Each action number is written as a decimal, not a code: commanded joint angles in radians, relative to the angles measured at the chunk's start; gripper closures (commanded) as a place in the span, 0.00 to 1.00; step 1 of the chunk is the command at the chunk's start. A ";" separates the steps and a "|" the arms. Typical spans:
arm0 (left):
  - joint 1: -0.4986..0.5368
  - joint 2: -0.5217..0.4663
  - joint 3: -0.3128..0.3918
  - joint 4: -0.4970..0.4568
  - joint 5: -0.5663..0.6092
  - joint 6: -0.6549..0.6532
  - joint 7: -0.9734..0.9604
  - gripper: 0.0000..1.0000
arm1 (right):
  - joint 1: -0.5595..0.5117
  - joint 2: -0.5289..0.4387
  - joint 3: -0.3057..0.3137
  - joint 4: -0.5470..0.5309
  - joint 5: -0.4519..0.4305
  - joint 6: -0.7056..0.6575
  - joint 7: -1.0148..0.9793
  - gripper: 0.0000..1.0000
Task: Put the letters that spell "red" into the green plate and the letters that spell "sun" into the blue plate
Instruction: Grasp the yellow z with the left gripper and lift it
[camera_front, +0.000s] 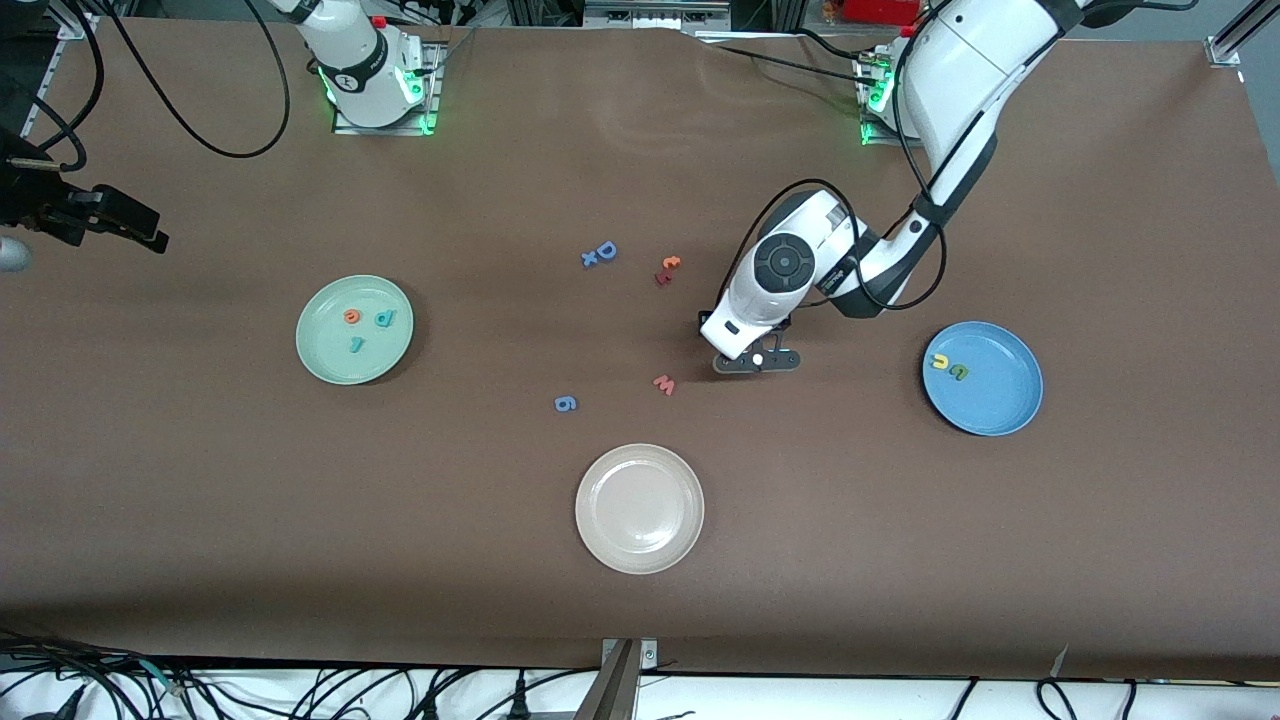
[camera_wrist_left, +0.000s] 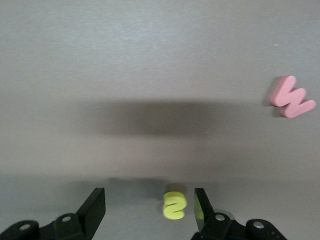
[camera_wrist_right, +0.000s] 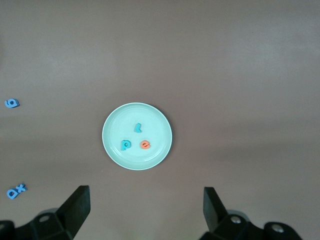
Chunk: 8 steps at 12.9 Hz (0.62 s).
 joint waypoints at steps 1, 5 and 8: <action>-0.046 0.036 0.018 0.057 -0.027 -0.006 0.000 0.20 | 0.014 -0.014 -0.010 -0.012 -0.013 0.009 0.008 0.00; -0.070 0.040 0.031 0.049 -0.015 -0.006 0.012 0.20 | 0.013 -0.014 -0.011 -0.011 -0.013 0.009 0.008 0.00; -0.076 0.043 0.050 0.043 -0.015 -0.006 0.020 0.20 | 0.013 -0.014 -0.011 -0.012 -0.011 0.009 0.008 0.00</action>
